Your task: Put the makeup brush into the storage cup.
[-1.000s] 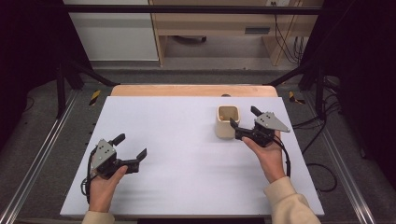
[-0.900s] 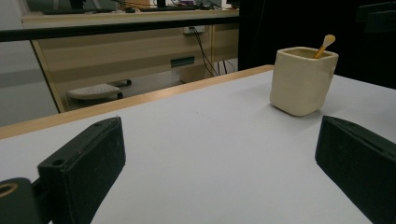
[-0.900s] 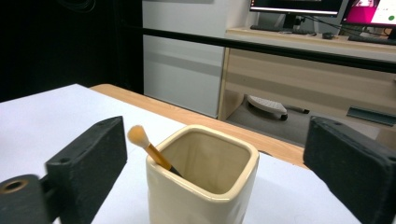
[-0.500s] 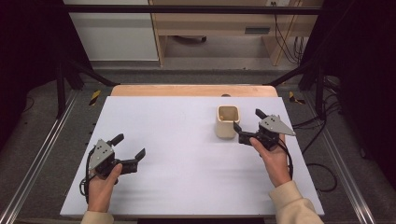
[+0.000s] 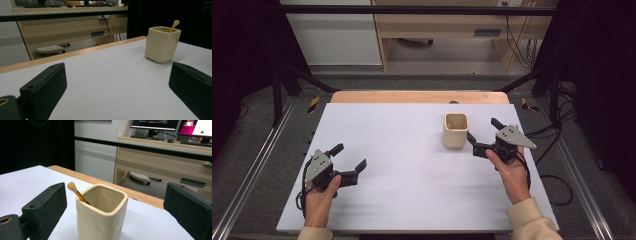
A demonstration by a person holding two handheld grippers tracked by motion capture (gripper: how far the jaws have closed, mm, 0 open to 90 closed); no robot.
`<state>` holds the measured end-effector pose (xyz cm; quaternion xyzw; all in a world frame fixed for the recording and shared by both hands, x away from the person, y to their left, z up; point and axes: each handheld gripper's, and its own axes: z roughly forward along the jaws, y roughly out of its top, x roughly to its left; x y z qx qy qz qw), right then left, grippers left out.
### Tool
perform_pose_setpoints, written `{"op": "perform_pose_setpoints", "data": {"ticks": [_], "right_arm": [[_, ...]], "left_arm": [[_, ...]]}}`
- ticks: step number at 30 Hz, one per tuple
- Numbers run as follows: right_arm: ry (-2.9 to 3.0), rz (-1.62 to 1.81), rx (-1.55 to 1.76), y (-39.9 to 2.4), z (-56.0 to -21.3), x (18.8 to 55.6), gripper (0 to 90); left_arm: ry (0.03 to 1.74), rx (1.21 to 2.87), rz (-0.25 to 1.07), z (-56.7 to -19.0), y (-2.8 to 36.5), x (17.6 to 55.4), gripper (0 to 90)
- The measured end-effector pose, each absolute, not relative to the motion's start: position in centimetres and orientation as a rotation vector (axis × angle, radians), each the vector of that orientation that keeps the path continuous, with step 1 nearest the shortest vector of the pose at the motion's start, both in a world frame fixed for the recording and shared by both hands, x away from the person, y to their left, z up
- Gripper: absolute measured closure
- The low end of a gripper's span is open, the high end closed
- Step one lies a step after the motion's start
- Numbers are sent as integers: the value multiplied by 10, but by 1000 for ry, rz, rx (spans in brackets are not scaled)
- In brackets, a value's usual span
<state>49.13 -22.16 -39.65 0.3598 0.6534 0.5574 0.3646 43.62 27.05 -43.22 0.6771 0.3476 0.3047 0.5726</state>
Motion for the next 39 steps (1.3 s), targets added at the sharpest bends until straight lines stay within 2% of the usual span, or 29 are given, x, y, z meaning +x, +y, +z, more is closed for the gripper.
{"op": "perform_pose_setpoints", "data": {"ticks": [39], "right_arm": [[1667,1408,965,-261,-416,458,42]], "left_arm": [[793,1572,699,-432,275,434,7]]}}
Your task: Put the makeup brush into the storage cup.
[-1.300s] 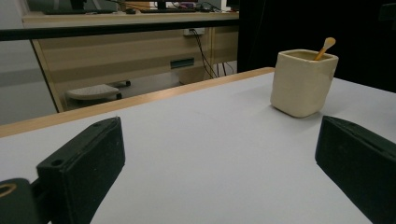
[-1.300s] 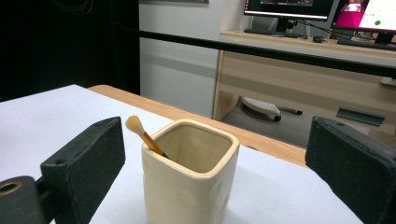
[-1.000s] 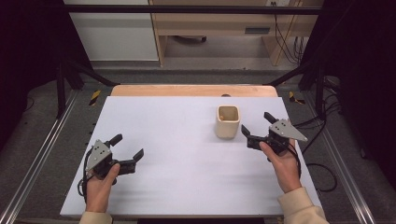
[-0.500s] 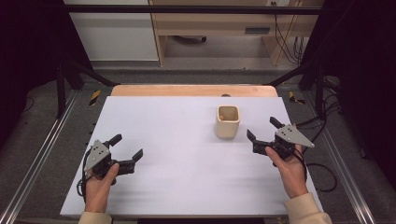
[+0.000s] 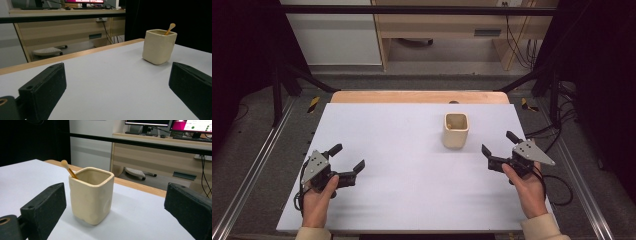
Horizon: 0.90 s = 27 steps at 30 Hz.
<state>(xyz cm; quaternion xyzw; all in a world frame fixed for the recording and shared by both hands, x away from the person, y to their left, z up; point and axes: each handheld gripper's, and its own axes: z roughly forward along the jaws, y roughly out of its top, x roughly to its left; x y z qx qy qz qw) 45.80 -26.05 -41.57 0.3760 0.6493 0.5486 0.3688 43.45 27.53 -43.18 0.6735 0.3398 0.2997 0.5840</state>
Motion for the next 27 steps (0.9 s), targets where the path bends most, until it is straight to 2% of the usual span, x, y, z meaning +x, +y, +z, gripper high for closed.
{"op": "perform_pose_setpoints", "data": {"ticks": [27], "right_arm": [[1640,1384,1008,-290,-436,438,39]], "left_arm": [[794,1562,718,-433,279,434,11]]}}
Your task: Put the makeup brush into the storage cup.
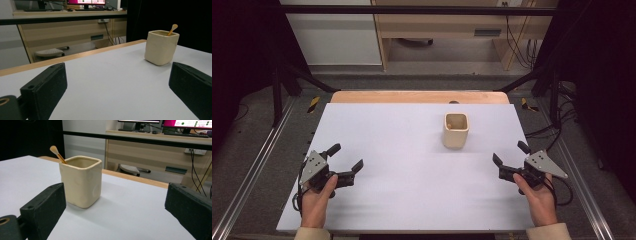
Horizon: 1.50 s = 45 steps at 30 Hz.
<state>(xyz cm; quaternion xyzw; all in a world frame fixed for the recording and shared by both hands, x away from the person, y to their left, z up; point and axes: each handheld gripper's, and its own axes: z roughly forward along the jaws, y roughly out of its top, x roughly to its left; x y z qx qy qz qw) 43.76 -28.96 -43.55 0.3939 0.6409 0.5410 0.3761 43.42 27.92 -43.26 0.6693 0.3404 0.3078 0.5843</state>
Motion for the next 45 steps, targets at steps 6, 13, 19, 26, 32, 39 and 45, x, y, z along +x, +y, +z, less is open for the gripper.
{"op": "perform_pose_setpoints", "data": {"ticks": [6,13,19,26,32,39,45], "right_arm": [[1645,1378,1011,-293,-440,434,39],[1641,1381,1001,-298,-443,433,42],[1658,1388,973,-296,-448,433,43],[1676,1399,960,-292,-453,434,43],[1700,1387,942,-287,-457,436,45],[1728,1383,933,-280,-462,439,49],[1744,1394,920,-275,-465,441,57]], "left_arm": [[788,1561,719,-433,280,434,11],[786,1549,718,-433,282,434,11],[776,1548,721,-434,283,434,11],[763,1559,720,-435,283,435,11],[764,1562,712,-436,282,436,10],[763,1572,709,-438,280,437,10],[762,1582,701,-440,277,438,9]]}}
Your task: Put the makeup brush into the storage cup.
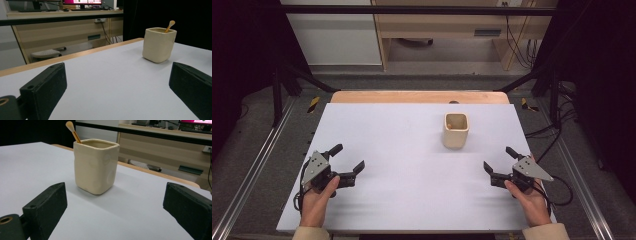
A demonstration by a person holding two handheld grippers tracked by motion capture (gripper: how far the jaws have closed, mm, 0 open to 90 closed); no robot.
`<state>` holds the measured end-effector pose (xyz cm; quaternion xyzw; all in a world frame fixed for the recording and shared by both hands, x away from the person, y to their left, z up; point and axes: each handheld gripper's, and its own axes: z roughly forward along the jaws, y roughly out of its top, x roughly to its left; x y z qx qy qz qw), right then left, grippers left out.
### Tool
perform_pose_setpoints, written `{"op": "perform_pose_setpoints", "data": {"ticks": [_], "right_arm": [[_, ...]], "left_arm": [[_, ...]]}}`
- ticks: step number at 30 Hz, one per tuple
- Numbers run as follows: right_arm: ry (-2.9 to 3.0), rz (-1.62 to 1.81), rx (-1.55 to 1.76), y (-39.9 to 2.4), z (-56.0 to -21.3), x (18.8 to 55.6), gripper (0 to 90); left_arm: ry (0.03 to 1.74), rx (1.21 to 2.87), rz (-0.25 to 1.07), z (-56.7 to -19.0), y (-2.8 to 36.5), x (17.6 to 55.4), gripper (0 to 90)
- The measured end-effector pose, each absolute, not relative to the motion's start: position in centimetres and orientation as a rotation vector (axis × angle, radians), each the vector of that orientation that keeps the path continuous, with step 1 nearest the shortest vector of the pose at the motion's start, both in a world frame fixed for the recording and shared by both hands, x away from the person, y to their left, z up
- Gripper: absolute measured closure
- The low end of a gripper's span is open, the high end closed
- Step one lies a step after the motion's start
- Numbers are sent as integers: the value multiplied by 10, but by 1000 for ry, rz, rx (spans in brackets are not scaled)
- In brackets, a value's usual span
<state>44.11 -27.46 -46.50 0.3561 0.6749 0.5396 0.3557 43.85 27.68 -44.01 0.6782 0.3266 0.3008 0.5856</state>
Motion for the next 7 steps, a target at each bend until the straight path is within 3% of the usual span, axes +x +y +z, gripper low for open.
{"op": "perform_pose_setpoints", "data": {"ticks": [7], "right_arm": [[1729,1418,892,-273,-464,438,60]], "left_arm": [[747,1583,694,-440,273,438,9]]}}
